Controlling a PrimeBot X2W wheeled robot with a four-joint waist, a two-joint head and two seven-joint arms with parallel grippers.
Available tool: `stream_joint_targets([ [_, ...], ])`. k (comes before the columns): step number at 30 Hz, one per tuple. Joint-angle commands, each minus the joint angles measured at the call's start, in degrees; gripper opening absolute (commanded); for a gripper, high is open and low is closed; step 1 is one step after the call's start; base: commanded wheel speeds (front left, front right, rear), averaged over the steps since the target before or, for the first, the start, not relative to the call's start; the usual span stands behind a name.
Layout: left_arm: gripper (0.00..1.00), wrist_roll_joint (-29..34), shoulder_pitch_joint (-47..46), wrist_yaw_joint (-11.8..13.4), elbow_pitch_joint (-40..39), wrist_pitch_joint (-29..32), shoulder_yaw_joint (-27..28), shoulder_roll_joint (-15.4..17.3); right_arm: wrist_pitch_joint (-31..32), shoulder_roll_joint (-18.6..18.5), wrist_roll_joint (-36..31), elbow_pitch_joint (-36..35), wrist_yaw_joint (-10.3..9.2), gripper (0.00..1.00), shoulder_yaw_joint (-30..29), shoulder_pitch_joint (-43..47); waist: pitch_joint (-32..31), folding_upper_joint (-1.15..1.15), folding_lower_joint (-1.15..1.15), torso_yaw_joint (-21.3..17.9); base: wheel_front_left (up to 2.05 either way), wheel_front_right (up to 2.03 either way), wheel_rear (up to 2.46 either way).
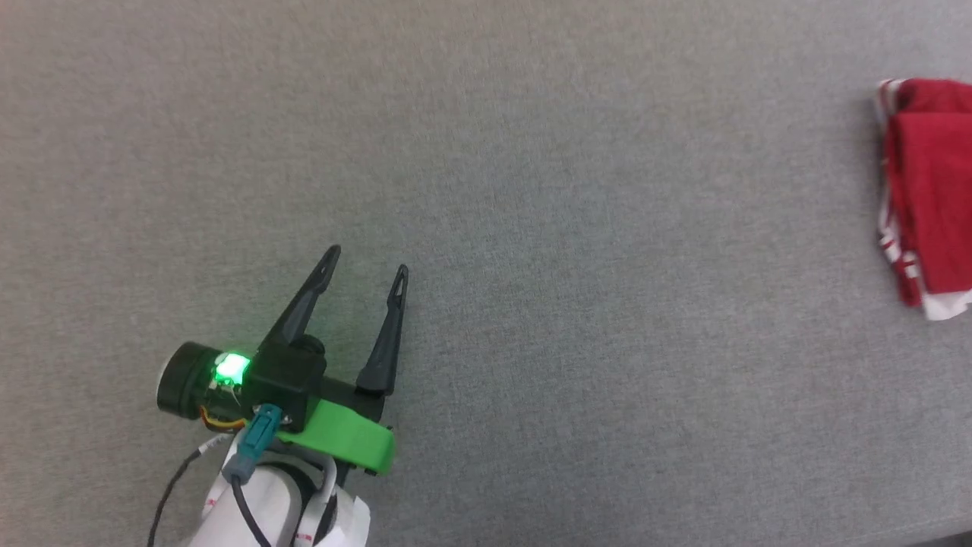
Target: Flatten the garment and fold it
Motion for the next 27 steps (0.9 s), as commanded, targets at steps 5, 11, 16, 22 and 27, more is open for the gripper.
stream_joint_targets([
  [5,1.00,0.7,-2.0,0.2,-2.0,0.3,-0.1,1.0,-4.2,1.4,-4.6,7.7,-0.11,0.00,-7.0,-0.9,5.3,0.00,-0.01,1.0,0.00,0.00,0.00],
  [11,1.00,0.6,-3.1,0.4,-2.4,0.2,-0.3,0.7,-7.4,3.3,-9.1,12.6,-0.11,0.00,-13.6,-0.6,6.7,0.00,-0.01,2.4,0.00,0.00,0.00],
  [16,1.00,0.5,-3.6,0.5,-1.3,-0.3,-0.7,0.4,-10.4,5.0,-12.0,13.7,-0.11,1.00,-16.2,-1.2,5.9,0.00,-0.01,3.1,0.00,0.00,0.00],
  [22,1.00,-0.4,-3.1,0.6,1.5,-1.8,-0.6,0.1,-13.9,6.5,-12.1,12.6,-0.11,1.00,-14.5,-2.4,0.9,0.00,-0.01,3.4,0.00,0.00,0.00],
  [27,1.00,-1.9,-2.1,0.8,4.0,-3.1,0.3,0.1,-17.1,7.3,-7.0,9.7,-0.11,1.00,-10.2,-3.8,-5.4,0.00,-0.01,3.7,0.00,0.00,0.00],
])
